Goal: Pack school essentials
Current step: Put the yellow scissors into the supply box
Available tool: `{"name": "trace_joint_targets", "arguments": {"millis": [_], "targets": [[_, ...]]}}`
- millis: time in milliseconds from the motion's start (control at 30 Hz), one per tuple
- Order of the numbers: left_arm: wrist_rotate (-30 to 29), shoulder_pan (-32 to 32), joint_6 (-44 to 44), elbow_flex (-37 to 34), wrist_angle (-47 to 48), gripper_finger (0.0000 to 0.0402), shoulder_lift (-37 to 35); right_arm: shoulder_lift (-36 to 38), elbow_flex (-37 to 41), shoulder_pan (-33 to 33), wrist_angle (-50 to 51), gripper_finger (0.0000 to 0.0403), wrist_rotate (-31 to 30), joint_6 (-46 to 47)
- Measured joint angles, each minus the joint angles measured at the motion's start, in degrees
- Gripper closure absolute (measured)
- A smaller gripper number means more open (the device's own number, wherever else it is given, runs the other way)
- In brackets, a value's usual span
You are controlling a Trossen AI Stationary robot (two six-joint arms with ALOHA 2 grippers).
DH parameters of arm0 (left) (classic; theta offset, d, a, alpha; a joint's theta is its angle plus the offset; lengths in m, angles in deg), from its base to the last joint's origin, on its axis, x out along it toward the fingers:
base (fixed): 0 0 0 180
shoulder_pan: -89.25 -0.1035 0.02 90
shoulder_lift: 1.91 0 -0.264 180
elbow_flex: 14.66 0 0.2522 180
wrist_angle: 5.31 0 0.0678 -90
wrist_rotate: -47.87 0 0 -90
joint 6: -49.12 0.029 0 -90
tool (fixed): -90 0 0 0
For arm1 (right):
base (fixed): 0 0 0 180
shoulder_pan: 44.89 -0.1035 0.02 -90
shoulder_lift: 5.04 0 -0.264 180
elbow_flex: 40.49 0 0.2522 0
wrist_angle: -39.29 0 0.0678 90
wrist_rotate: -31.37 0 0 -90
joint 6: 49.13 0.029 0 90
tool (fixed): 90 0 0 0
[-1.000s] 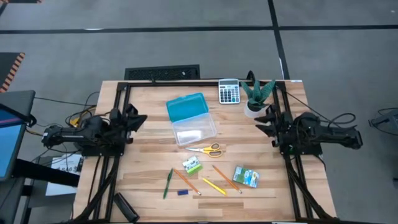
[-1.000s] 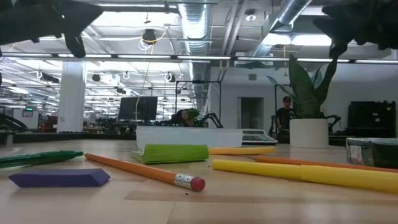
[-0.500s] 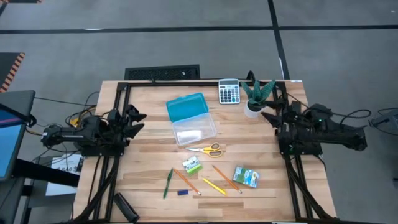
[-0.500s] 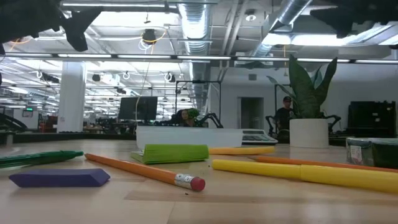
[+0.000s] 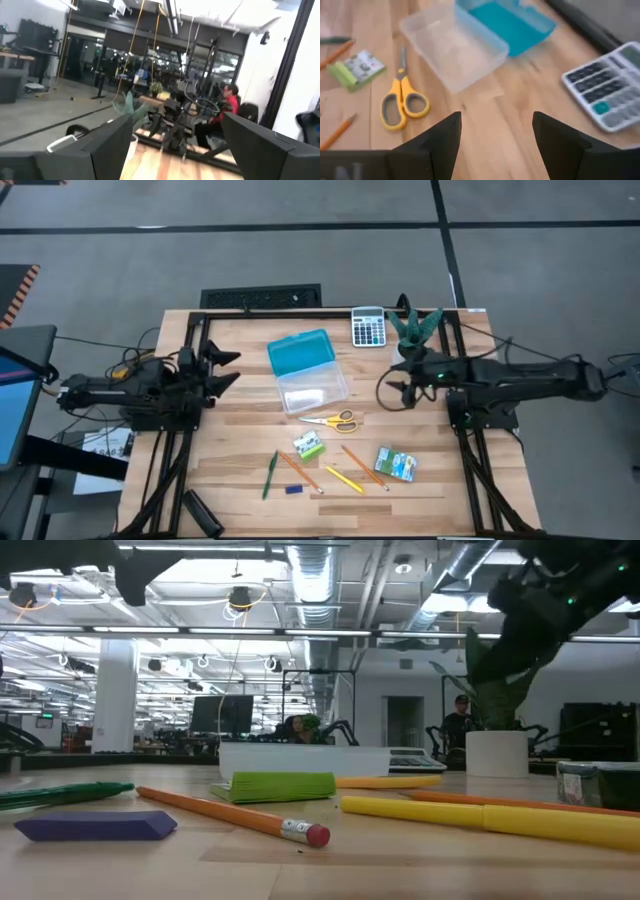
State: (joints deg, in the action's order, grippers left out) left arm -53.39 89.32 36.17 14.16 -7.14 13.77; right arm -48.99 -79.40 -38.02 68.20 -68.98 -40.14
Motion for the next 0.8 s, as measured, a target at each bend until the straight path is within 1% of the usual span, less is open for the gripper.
{"name": "trace_joint_targets", "arguments": {"millis": [167,300,433,567,700,800], "targets": [[0.1,0.0,0.1,0.0,-0.2,0.0102,3.7,-10.3,0.0,-4.2,-7.6,0.0143,2.4,-0.2],[0.1,0.0,0.4,0.0,-1.0,0.0102,5.5,-17.4,0.0,-7.5,-15.2,0.0143,2.8,-0.5],[0.1,0.0,0.5,0.0,-1.6,0.0102,6.1,-24.5,0.0,-10.4,-24.7,0.0143,2.8,-2.8],[0.1,0.0,0.4,0.0,-2.0,0.0102,6.1,-30.7,-0.3,-11.6,-35.5,0.0143,2.9,-4.2],[0.1,0.0,0.3,0.0,-2.0,0.0102,6.1,-36.7,-4.7,-12.6,-36.1,0.0143,2.9,-5.1],[0.1,0.0,0.3,0.0,-1.9,0.0102,6.1,-41.4,-8.8,-13.7,-32.1,0.0143,2.9,-6.3]]}}
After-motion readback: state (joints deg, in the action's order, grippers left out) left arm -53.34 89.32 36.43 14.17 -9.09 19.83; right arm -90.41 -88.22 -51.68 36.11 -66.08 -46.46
